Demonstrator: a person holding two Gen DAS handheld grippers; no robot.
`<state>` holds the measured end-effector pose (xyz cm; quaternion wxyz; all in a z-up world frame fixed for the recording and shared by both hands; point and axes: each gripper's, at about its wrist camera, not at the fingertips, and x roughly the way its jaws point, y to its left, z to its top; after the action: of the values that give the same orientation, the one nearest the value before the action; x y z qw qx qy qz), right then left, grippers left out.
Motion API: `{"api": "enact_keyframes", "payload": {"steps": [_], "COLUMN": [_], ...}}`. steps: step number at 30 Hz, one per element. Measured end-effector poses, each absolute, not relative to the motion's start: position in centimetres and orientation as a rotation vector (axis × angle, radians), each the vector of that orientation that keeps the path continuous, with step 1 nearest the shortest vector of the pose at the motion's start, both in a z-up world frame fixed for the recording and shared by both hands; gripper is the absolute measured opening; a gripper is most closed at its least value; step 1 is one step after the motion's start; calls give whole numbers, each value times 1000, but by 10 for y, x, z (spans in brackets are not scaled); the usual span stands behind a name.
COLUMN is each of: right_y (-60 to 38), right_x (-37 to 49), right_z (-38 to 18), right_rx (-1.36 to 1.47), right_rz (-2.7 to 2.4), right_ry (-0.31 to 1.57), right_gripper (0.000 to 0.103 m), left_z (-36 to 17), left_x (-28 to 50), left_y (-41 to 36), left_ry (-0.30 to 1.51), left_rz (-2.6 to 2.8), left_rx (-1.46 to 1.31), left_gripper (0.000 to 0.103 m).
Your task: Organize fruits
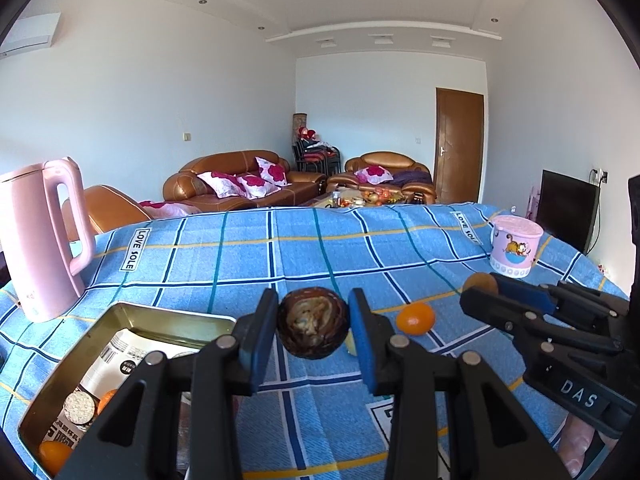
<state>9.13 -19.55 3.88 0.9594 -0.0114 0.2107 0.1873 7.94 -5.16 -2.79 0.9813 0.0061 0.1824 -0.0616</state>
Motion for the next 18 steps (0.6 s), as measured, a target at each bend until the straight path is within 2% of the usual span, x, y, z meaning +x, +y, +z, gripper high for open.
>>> {"api": "enact_keyframes", "payload": {"steps": [18], "right_y": [-197], "right_x": [76], "right_z": [45], "right_rx": [-33], "right_rz": [384], "right_ry": [344], "right_gripper": [28], "left_z": [-24], "left_x": [69], "left_y": [-50], "left_ry": [307], "left_rz": [-96], "left_rx": [22], "left_gripper": [37]}}
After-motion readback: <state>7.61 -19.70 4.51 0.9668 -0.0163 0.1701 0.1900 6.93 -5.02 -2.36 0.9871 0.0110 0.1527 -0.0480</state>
